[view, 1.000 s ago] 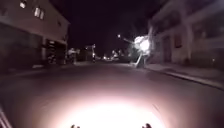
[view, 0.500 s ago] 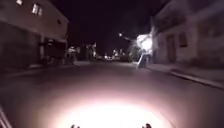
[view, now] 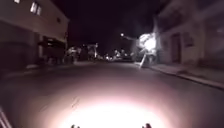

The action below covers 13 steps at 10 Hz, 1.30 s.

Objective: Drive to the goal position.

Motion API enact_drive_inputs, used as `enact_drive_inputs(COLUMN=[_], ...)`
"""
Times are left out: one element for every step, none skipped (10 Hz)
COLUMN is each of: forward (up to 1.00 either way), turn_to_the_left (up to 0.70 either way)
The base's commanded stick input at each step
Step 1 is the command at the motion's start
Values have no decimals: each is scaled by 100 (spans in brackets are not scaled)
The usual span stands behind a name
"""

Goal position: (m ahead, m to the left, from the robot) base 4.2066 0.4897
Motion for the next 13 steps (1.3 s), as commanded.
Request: enact_drive_inputs(forward=[85, 85, 85, 85, 85, 85, 85, 85, 85, 85, 85, 85, 85], turn_to_the_left=[0, 0, 0, 0, 0, 0, 0, 0, 0, 0, 0, 0, 0])
